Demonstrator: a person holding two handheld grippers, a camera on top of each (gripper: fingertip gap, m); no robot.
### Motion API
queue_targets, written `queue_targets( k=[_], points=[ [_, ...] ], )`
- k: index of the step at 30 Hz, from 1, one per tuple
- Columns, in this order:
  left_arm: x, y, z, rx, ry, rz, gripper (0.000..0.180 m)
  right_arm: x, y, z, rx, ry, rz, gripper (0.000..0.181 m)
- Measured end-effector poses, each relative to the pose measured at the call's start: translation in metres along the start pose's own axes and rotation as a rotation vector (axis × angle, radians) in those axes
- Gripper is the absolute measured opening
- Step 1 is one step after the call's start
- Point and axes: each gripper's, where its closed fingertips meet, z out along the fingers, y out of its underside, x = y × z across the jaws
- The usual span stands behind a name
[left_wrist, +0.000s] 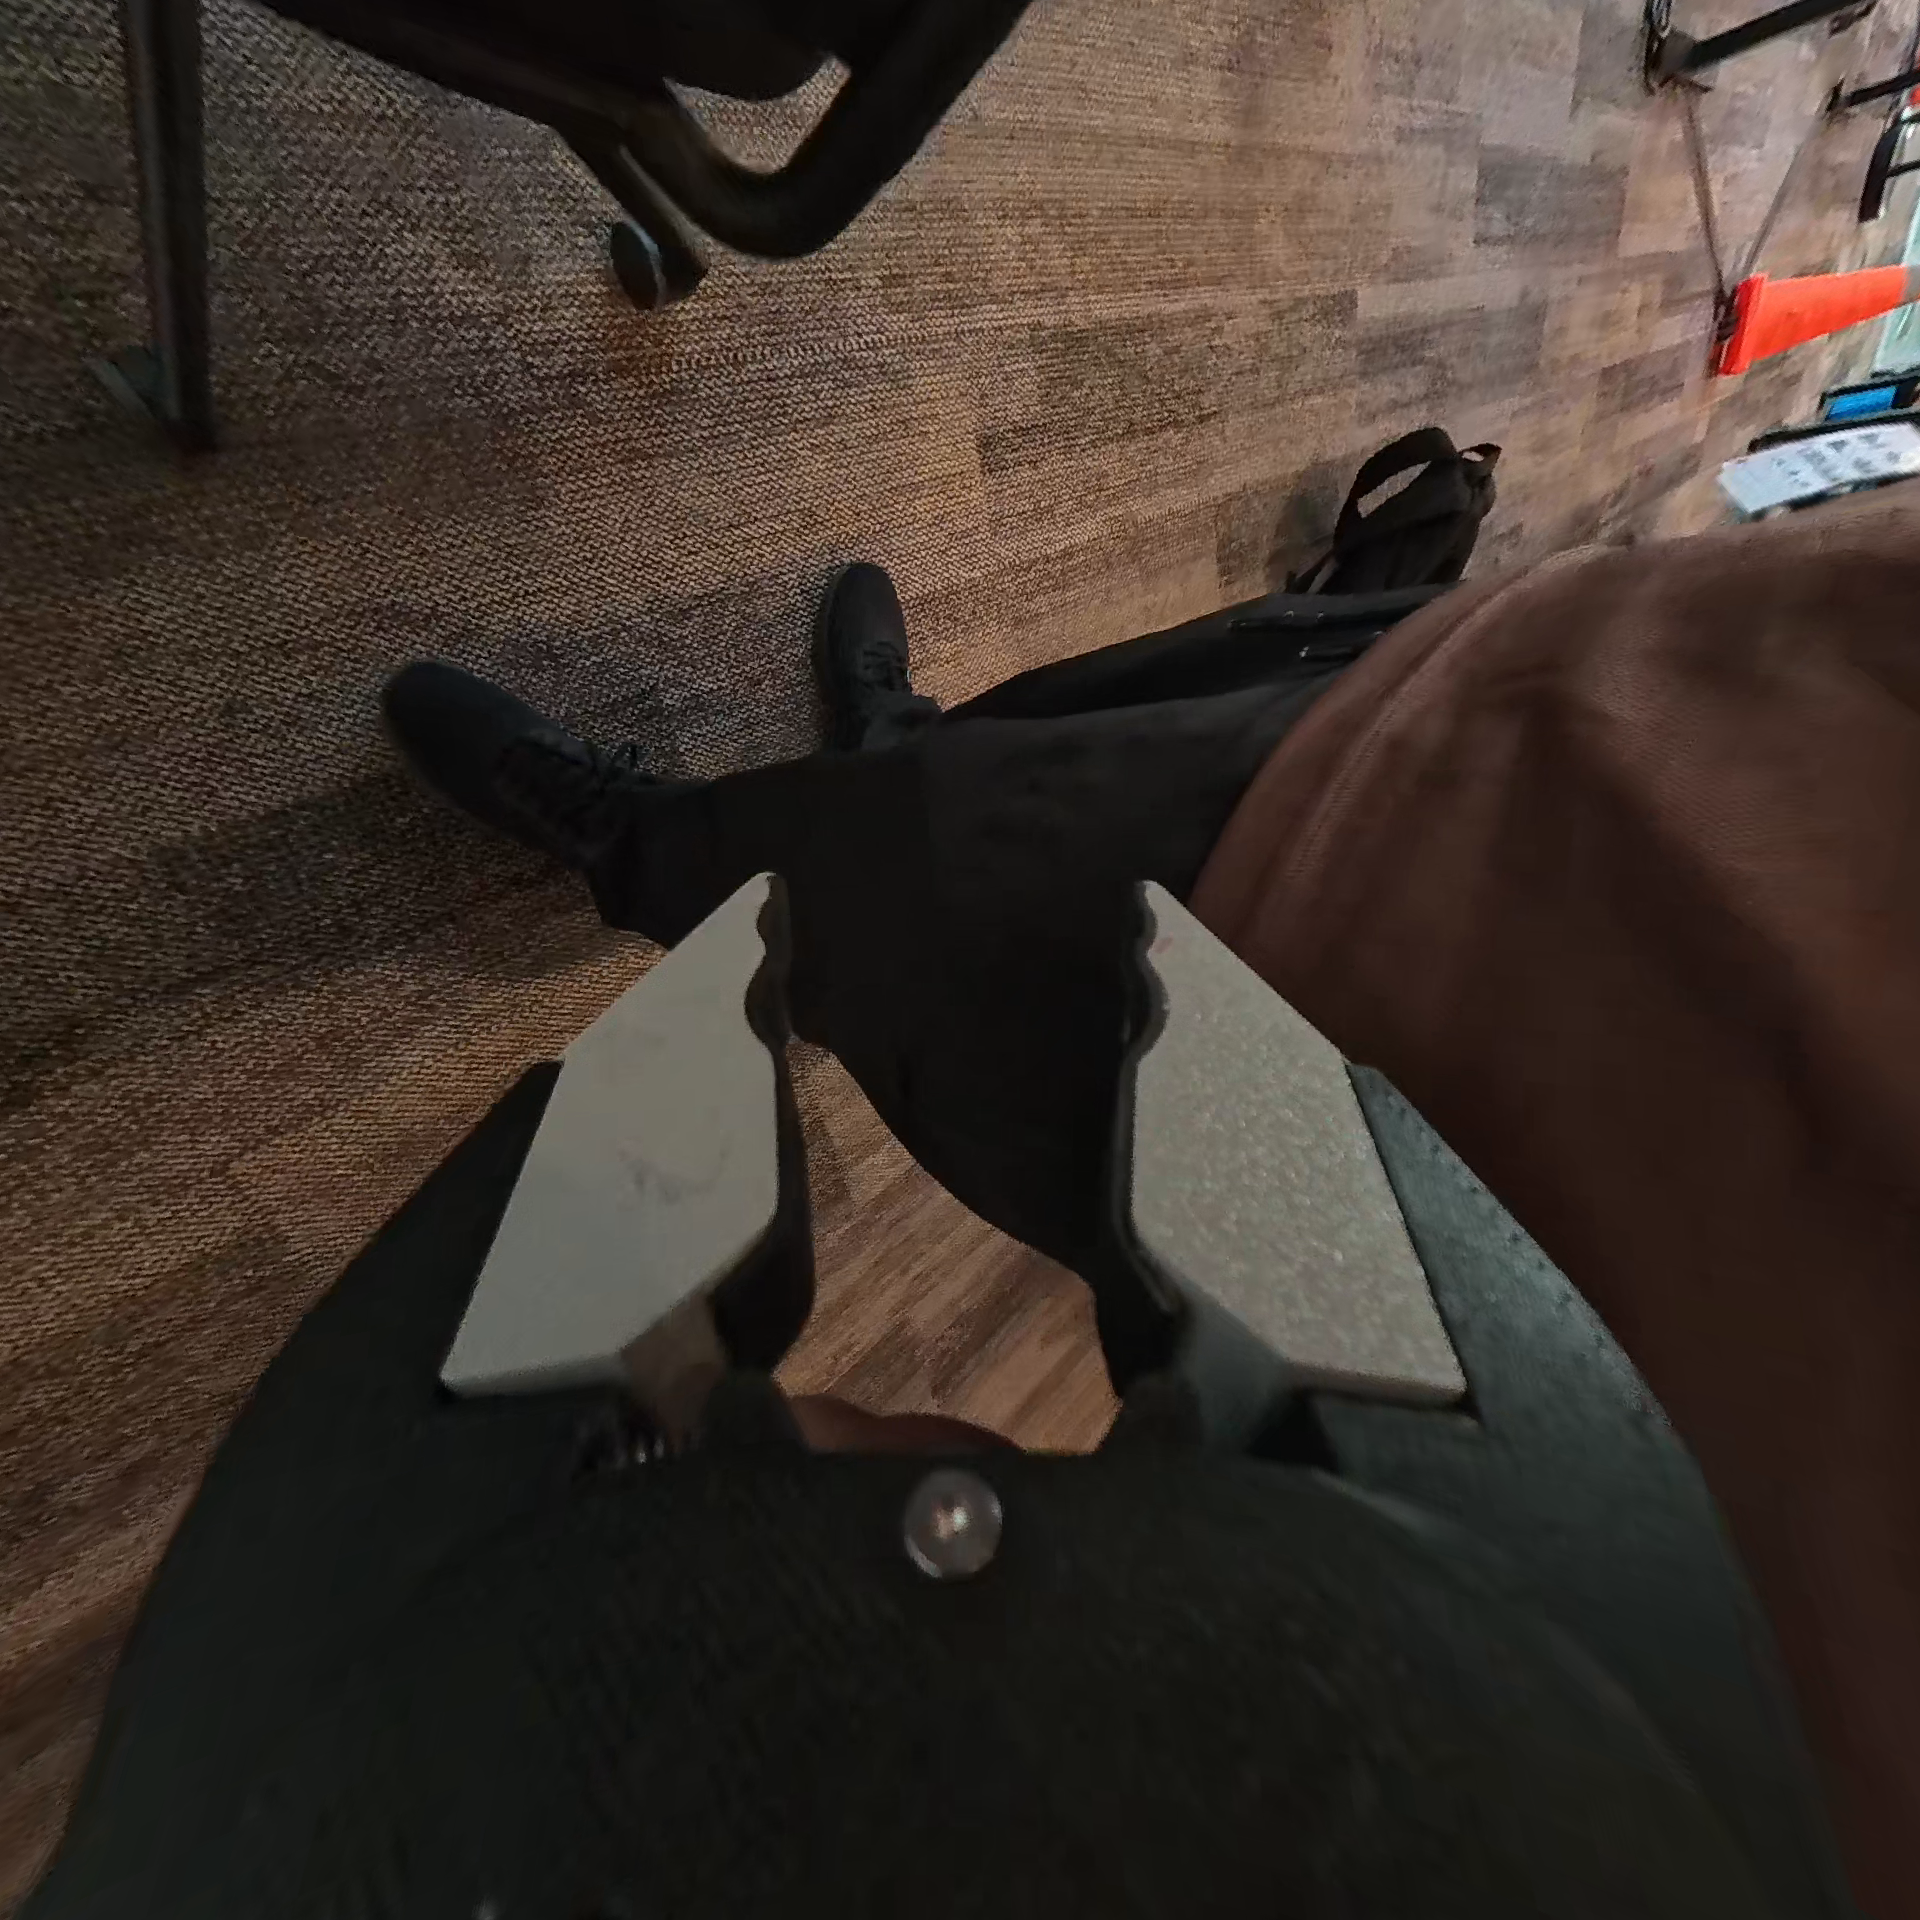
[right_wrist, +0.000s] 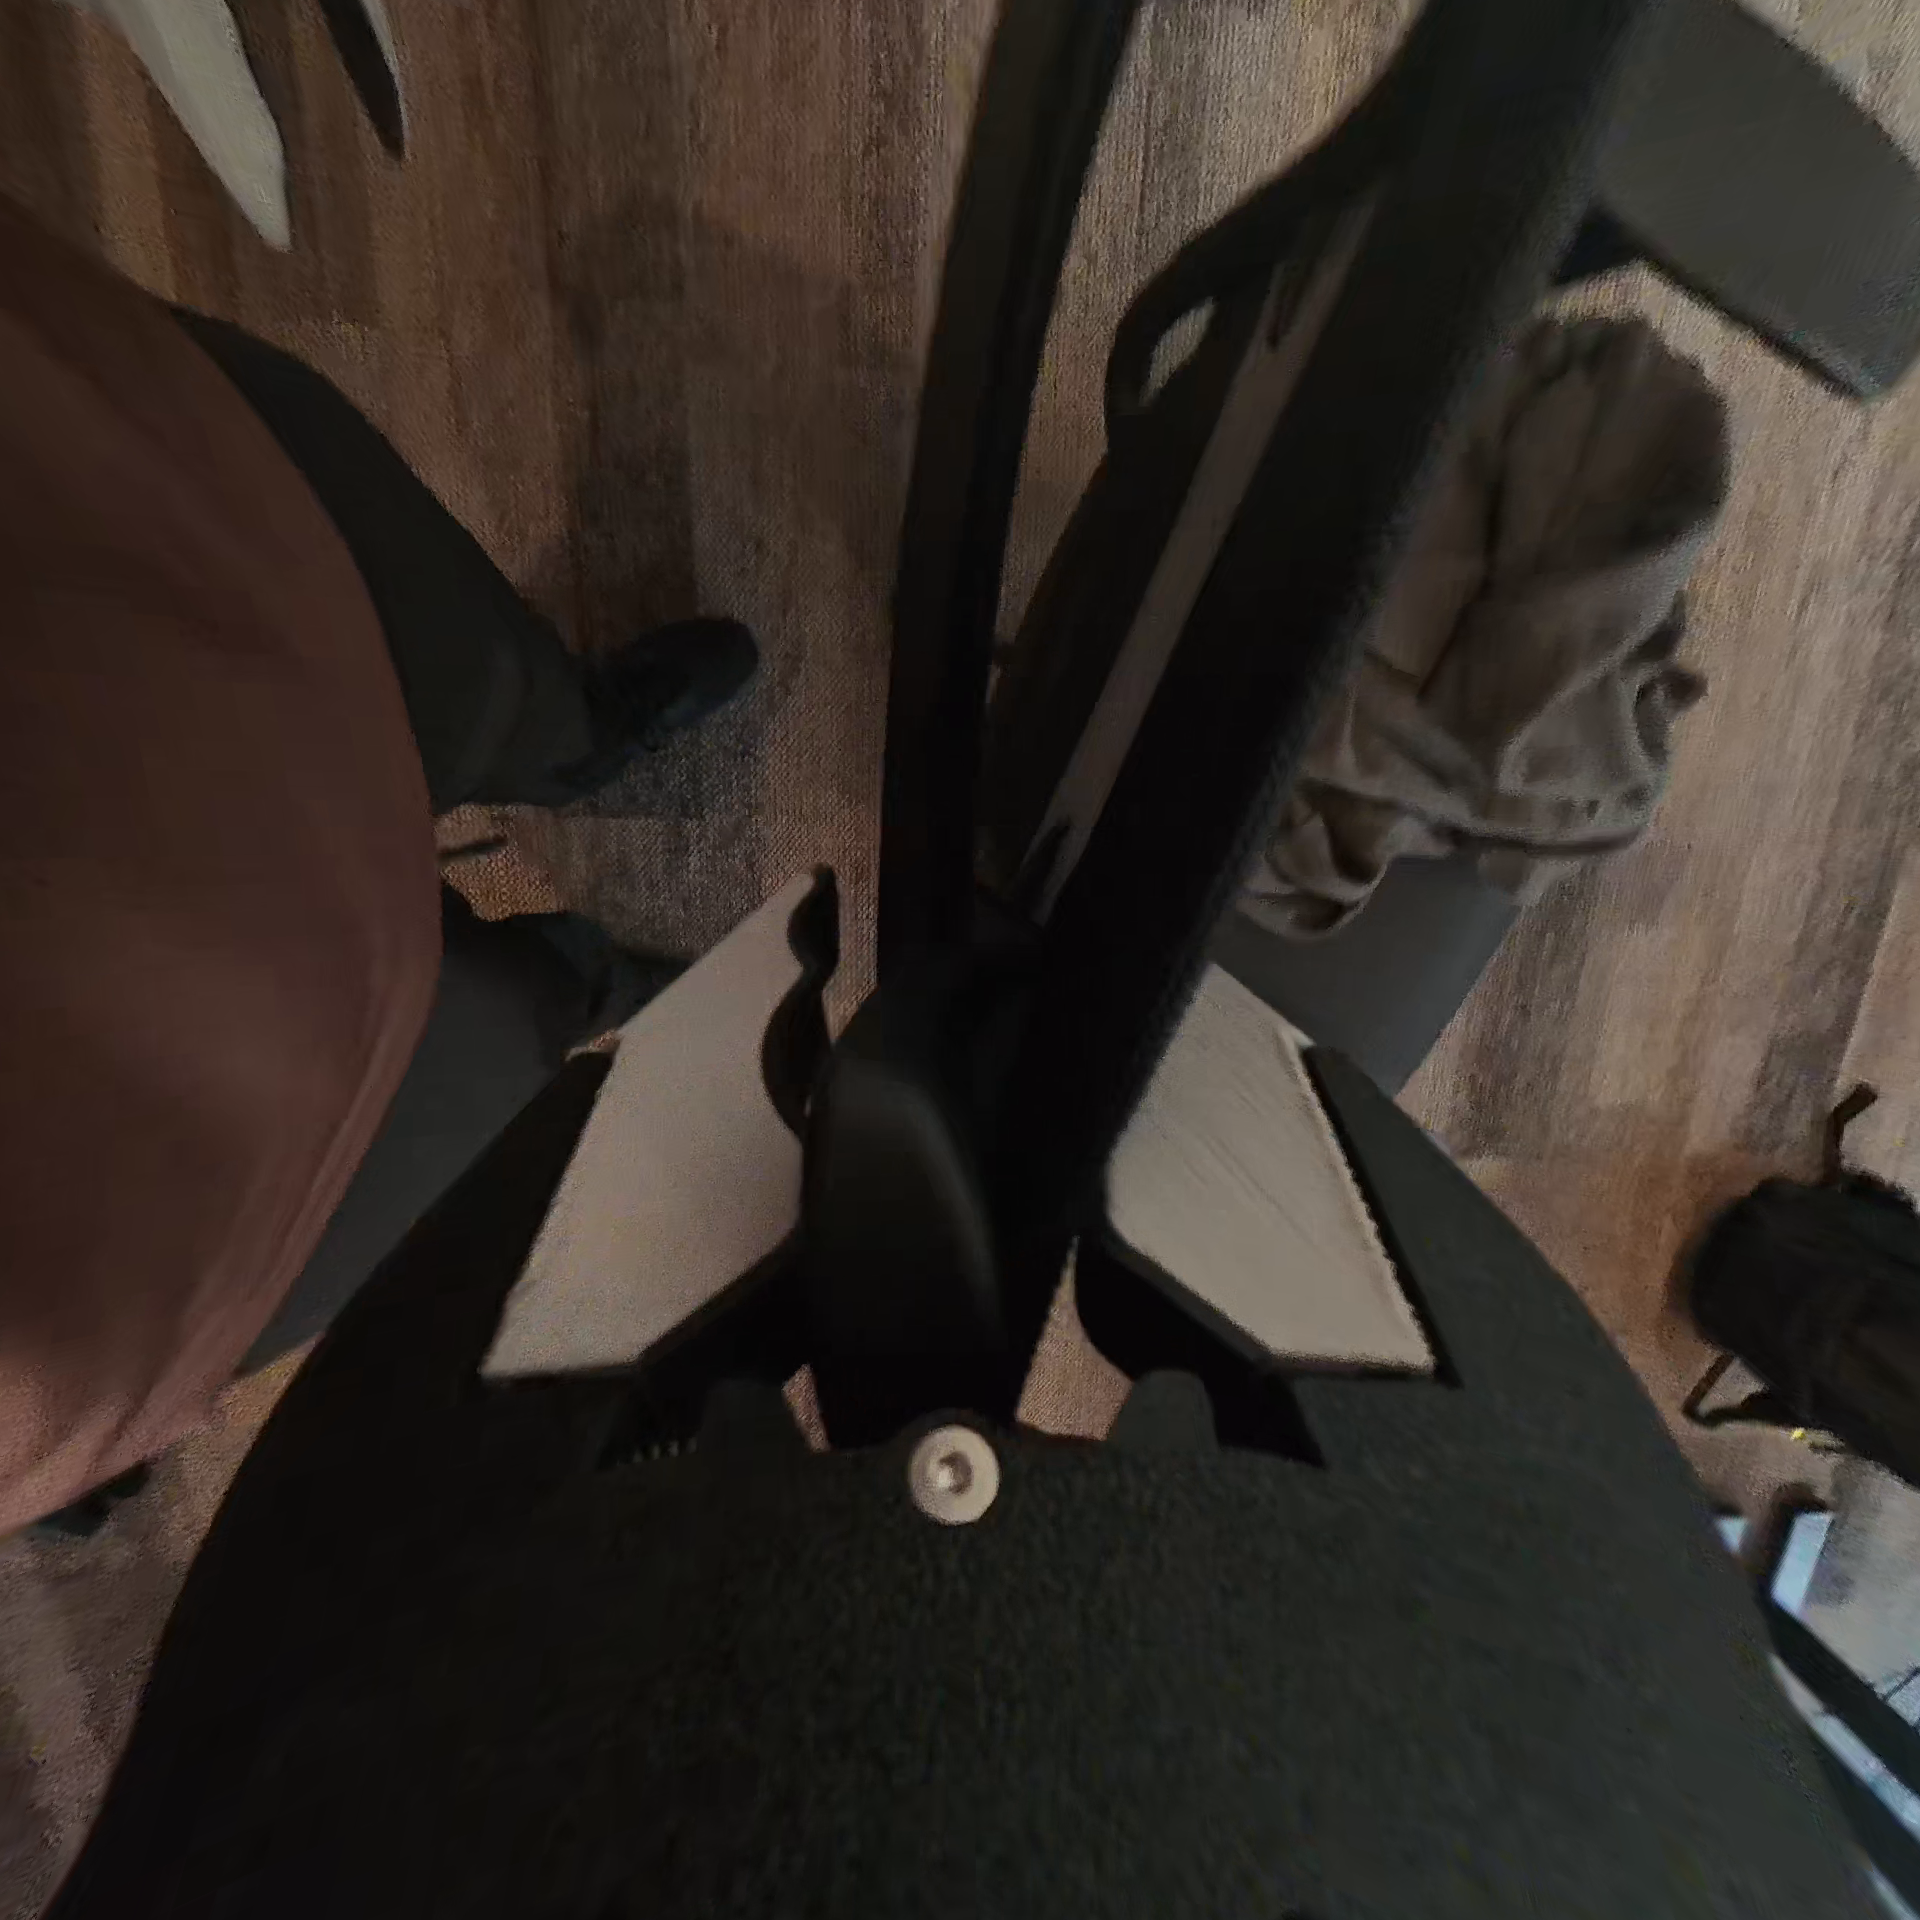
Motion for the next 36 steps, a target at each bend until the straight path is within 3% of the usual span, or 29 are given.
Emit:
queue_targets(
  k=[5,8,10,11,12,15,17,18,20,24,36],
  points=[
    [-0.011,0.005,-0.012,0.057,-0.020,-0.047,0.063,0.001,-0.092,0.013,0.125,0.007,-0.029,0.069],
    [-0.024,-0.001,-0.029,0.095,-0.039,-0.054,0.063,0.017,-0.161,-0.038,0.445,-0.019,0.022,0.050],
    [-0.038,-0.010,-0.044,0.113,-0.076,-0.034,0.063,0.041,-0.190,-0.092,0.653,-0.046,0.067,0.017],
    [-0.045,-0.018,-0.053,0.130,-0.094,-0.029,0.063,0.065,-0.192,-0.110,0.692,0.004,0.110,0.018],
    [-0.052,-0.028,-0.062,0.156,-0.113,-0.024,0.064,0.099,-0.185,-0.119,0.666,0.100,0.172,0.023],
    [-0.081,-0.076,-0.105,0.262,-0.353,-0.007,0.066,0.184,-0.124,-0.114,0.378,0.346,0.337,0.092],
    [-0.096,-0.119,-0.153,0.358,-0.659,0.034,0.079,0.218,-0.071,-0.110,0.160,0.496,0.479,0.085],
    [-0.086,-0.145,-0.173,0.430,-0.713,0.043,0.083,0.225,-0.055,-0.109,0.118,0.533,0.535,0.086],
    [-0.053,-0.192,-0.199,0.561,-0.702,0.059,0.101,0.231,-0.037,-0.108,0.101,0.601,0.587,0.086],
    [0.003,-0.261,-0.221,0.646,-0.741,0.169,0.111,0.235,-0.023,-0.104,0.094,0.698,0.621,0.098],
    [0.084,-0.367,-0.151,0.613,-0.721,0.386,0.114,0.221,0.011,-0.113,0.093,0.755,0.728,0.105]
  ],
)
